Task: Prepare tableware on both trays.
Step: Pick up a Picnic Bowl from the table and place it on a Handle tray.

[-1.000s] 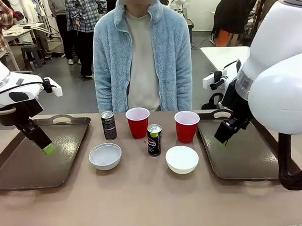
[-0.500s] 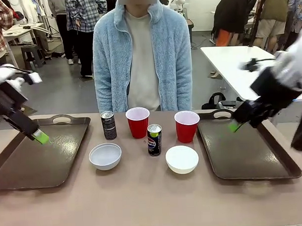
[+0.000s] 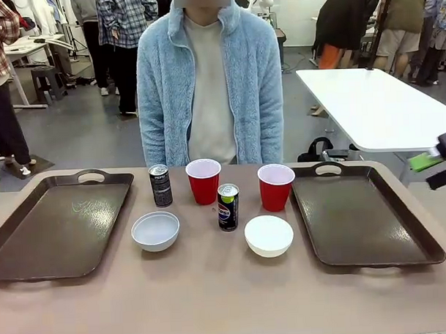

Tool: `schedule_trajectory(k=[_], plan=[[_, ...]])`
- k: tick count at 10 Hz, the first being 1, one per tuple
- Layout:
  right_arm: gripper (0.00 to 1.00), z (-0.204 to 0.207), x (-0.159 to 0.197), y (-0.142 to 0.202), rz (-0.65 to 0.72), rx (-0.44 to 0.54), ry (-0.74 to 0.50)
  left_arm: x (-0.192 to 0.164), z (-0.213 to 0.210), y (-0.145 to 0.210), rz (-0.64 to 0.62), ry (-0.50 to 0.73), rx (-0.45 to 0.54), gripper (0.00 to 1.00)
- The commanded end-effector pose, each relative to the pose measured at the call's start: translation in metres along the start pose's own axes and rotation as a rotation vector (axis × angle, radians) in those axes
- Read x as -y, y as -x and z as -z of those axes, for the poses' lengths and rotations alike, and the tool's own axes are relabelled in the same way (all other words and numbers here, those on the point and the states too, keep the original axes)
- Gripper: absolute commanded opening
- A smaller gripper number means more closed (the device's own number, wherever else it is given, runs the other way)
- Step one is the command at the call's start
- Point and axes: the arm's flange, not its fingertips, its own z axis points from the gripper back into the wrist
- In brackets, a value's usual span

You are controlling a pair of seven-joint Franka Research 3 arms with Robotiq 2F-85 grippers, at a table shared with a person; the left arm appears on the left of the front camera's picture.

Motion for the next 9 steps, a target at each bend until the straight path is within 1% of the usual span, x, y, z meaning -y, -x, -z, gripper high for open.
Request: schedule_trajectory(k=[1, 4, 6, 7, 8, 9], plan=[[1.00, -0.017, 0.012, 0.007, 0.036, 0.042, -0.031, -0.006, -0.019, -0.001, -0.100, -0.028, 0.098, 1.00], [1.00, -0.046, 0.036, 0.021, 0.104, 0.119, -0.048, -0.027, -0.027, 0.022, -0.159, -0.047, 0.184, 1.00], [1.00, -0.052, 0.039, 0.024, 0.106, 0.127, -0.064, -0.029, -0.027, 0.036, -0.191, -0.076, 0.253, 1.00], [1.00, -0.050, 0.038, 0.023, 0.102, 0.116, -0.068, -0.025, -0.025, 0.040, -0.187, -0.087, 0.256, 1.00], [1.00, -0.047, 0.035, 0.022, 0.066, 0.098, -0.069, -0.020, -0.026, 0.041, -0.165, -0.106, 0.236, 1.00], [1.00, -0.051, 0.038, 0.028, 0.128, 0.125, -0.034, -0.038, -0.034, 0.037, -0.175, -0.076, 0.215, 1.00]])
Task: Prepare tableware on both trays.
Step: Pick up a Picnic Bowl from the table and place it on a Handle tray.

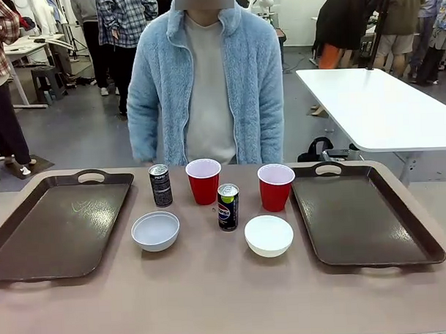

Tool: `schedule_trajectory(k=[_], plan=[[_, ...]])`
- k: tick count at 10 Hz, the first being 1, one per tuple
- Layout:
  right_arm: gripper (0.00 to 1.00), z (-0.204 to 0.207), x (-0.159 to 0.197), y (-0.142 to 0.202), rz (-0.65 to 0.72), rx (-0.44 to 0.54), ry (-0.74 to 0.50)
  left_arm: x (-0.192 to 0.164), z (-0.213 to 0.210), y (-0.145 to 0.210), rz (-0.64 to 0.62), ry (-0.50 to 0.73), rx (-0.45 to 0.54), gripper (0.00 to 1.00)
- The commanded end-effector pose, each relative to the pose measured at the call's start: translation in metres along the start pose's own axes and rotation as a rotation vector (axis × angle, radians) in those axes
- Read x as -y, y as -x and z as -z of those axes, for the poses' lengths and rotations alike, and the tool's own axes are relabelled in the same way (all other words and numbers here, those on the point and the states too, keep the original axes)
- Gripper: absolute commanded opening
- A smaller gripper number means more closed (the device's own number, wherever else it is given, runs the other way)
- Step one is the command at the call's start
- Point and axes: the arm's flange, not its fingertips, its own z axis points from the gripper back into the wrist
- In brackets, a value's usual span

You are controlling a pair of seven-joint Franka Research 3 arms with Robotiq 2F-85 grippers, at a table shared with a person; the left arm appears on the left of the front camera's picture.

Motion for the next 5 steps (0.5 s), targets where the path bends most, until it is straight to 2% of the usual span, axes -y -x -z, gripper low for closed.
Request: schedule_trajectory(k=[1, 5], plan=[[1.00, -0.0026, 0.0018, 0.0008, 0.014, 0.012, 0.004, -0.0068, -0.0012, -0.0045, -0.011, 0.007, -0.010, 1.00], [1.00, -0.0026, 0.0018, 0.0008, 0.014, 0.012, 0.004, -0.0068, -0.0012, -0.0045, -0.011, 0.007, -0.010, 1.00]])
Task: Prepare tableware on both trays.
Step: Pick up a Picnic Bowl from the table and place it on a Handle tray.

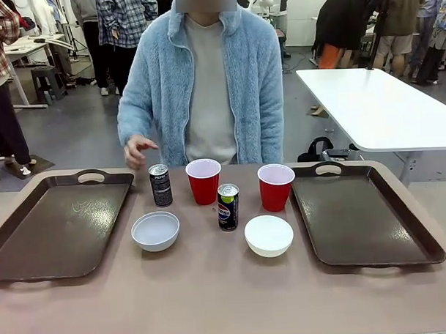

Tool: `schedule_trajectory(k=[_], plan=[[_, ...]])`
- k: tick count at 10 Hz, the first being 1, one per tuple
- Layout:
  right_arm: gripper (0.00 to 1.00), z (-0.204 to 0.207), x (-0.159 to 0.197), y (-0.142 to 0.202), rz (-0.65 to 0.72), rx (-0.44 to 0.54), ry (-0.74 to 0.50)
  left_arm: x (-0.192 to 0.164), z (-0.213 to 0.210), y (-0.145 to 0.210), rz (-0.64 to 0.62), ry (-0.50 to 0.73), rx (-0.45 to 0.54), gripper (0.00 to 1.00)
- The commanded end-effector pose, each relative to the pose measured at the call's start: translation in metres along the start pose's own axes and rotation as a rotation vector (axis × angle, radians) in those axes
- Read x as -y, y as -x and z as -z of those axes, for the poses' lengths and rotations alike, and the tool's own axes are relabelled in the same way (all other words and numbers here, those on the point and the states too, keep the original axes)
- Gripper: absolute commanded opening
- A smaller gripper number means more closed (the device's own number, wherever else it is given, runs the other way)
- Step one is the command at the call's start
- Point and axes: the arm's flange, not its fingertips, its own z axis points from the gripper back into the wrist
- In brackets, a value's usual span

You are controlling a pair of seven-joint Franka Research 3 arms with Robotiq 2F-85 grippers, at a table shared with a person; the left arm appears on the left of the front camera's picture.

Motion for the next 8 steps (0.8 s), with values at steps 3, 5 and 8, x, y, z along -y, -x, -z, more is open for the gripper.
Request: schedule_trajectory(k=[3, 5, 8], plan=[[1.00, 0.000, 0.000, 0.000, 0.000, -0.001, 0.002, 0.000, -0.004, -0.001, 0.003, 0.005, 0.001, 1.00], [1.00, 0.020, -0.045, -0.008, -0.010, -0.007, 0.123, 0.000, -0.004, -0.001, 0.003, 0.005, 0.001, 1.00], [1.00, 0.060, -0.133, -0.035, -0.016, -0.162, 0.308, 0.000, -0.004, -0.001, 0.003, 0.005, 0.001, 1.00]])
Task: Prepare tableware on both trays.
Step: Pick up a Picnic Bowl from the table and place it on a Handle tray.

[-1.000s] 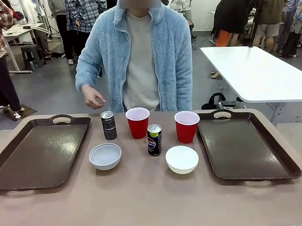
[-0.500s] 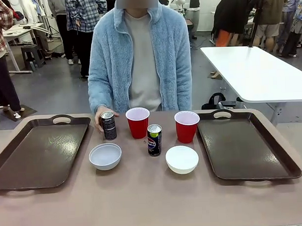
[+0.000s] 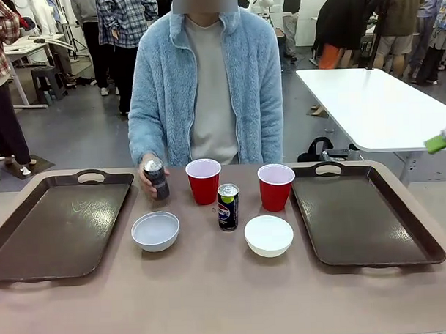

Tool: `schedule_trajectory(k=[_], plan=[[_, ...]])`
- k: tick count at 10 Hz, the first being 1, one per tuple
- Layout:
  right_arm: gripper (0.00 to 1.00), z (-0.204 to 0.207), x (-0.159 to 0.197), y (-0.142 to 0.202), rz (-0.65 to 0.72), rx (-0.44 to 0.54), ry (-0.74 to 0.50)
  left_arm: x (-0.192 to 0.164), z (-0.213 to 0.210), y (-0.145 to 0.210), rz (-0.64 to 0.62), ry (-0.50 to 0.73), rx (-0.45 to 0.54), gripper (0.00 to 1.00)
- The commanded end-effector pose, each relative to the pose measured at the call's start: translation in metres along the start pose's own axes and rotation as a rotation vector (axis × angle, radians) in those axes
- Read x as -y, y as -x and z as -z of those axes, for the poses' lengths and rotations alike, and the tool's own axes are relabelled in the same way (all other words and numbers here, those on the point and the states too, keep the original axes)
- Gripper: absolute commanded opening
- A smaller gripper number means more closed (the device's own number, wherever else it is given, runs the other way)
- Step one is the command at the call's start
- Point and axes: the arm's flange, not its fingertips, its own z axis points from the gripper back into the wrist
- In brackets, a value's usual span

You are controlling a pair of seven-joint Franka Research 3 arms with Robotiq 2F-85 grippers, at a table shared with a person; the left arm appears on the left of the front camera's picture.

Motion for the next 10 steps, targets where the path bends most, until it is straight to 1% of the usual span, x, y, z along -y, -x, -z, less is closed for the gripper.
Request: schedule_trajectory(k=[1, 2, 3, 4, 5, 7, 8, 9, 10], plan=[[1.00, 0.015, -0.054, -0.025, 0.012, -0.154, 0.116, 0.000, -0.003, 0.000, 0.002, 0.005, 0.002, 1.00], [1.00, 0.034, -0.082, -0.031, -0.003, -0.218, 0.177, 0.000, -0.003, 0.000, 0.002, 0.005, 0.002, 1.00], [1.00, 0.061, -0.104, -0.035, -0.020, -0.252, 0.254, 0.000, -0.003, 0.000, 0.002, 0.005, 0.002, 1.00], [1.00, 0.098, -0.119, -0.040, -0.021, -0.291, 0.351, 0.000, -0.003, 0.000, 0.002, 0.005, 0.002, 1.00], [1.00, 0.128, -0.125, -0.041, -0.016, -0.325, 0.425, 0.000, -0.003, 0.000, 0.002, 0.005, 0.002, 1.00], [1.00, 0.181, -0.131, -0.043, -0.014, -0.329, 0.421, 0.000, -0.003, 0.000, 0.002, 0.005, 0.002, 1.00], [1.00, 0.200, -0.125, -0.048, -0.011, -0.308, 0.423, 0.000, -0.003, 0.000, 0.002, 0.005, 0.002, 1.00], [1.00, 0.203, -0.124, -0.044, -0.127, -0.305, 0.245, 0.000, -0.003, 0.000, 0.002, 0.005, 0.002, 1.00], [1.00, 0.190, -0.129, -0.036, -0.033, -0.341, 0.415, 0.000, -0.003, 0.000, 0.002, 0.005, 0.002, 1.00]])
